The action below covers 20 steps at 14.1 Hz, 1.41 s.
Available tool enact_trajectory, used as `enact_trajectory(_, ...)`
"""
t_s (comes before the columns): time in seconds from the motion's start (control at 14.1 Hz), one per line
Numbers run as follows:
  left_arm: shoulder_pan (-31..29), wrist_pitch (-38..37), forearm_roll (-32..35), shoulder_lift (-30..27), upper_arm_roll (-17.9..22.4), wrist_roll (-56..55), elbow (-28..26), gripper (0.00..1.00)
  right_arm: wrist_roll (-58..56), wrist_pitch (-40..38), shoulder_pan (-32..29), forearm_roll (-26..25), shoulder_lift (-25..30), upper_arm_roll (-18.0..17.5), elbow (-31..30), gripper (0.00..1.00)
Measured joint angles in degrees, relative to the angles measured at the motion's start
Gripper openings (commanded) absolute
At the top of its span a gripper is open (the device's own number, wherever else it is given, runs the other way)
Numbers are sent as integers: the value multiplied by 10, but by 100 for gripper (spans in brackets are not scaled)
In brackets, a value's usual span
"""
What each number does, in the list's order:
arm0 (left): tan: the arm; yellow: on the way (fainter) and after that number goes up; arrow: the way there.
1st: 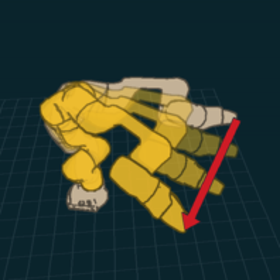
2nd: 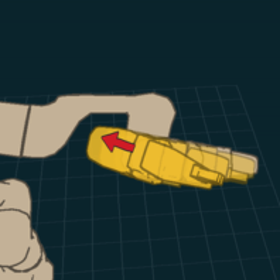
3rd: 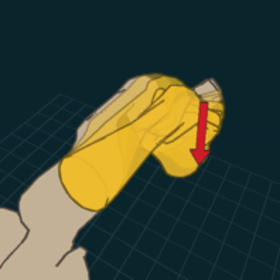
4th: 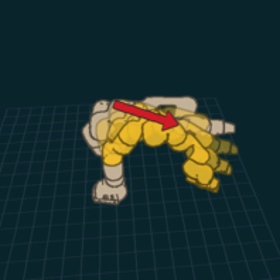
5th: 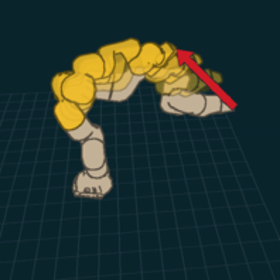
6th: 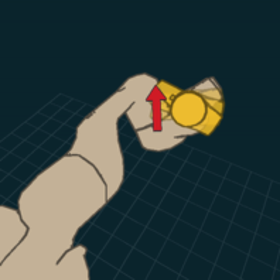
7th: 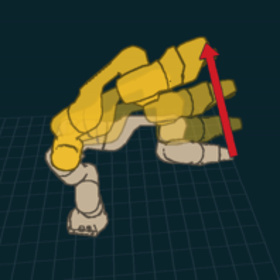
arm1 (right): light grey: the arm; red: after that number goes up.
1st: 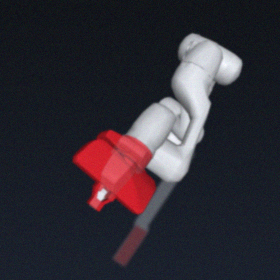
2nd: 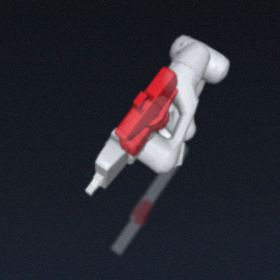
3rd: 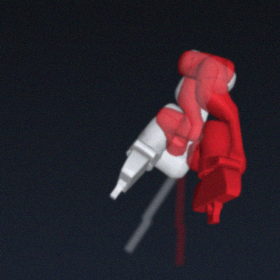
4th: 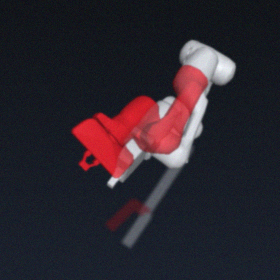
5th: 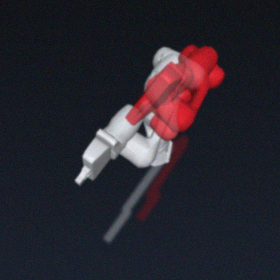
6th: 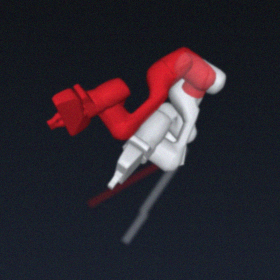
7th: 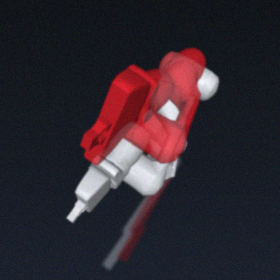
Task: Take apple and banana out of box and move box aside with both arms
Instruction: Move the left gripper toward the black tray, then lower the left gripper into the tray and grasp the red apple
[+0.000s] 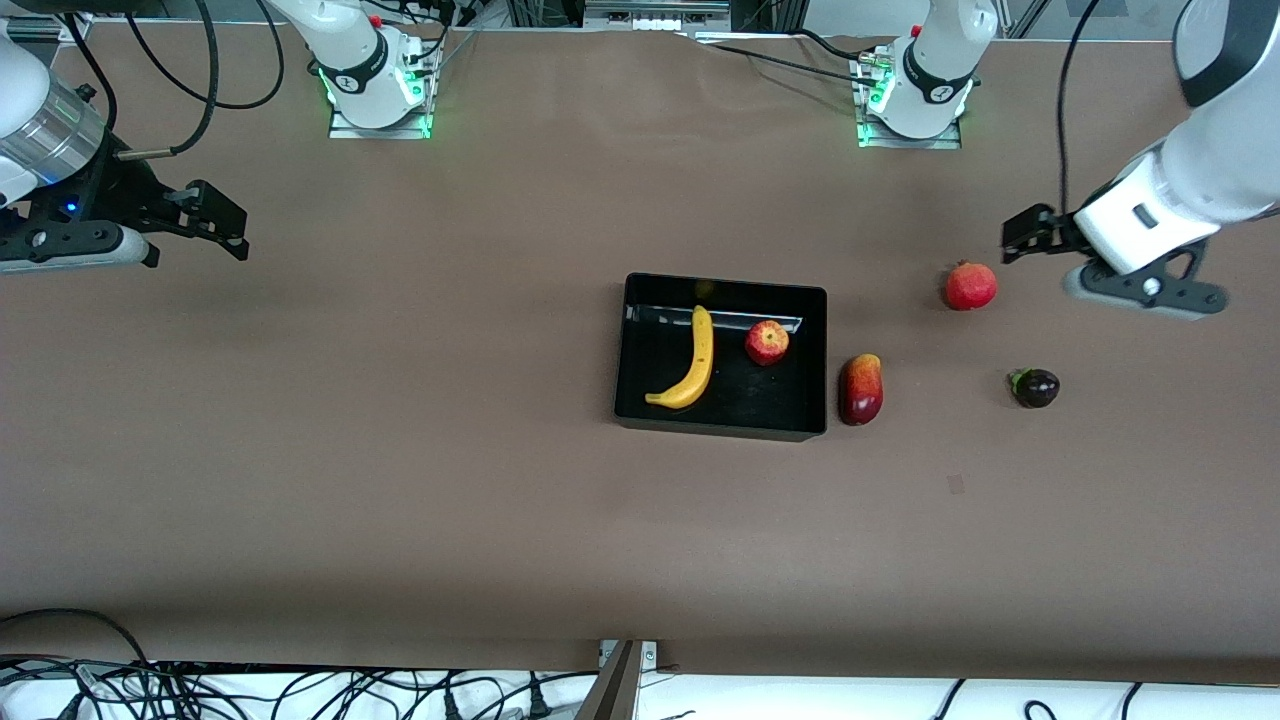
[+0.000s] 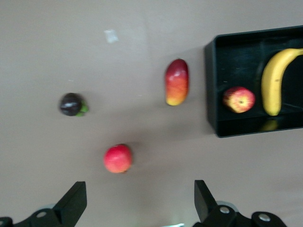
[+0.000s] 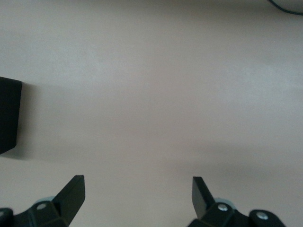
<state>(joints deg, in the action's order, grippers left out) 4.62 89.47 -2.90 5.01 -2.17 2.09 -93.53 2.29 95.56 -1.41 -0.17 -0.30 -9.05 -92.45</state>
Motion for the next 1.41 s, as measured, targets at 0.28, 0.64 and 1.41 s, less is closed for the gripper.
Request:
enact_trajectory(0.28,58,58,-19,48,-3,-107,2,100,0,0,0,0,0,0,0,100)
enact_trajectory(0.64,119,186,-19,150,-4,-200,3,100,0,0,0,0,0,0,1,100)
enact_trajectory(1.41,255,290,51,287,-5,-259,-23,100,0,-1,0,0,0,0,1,100)
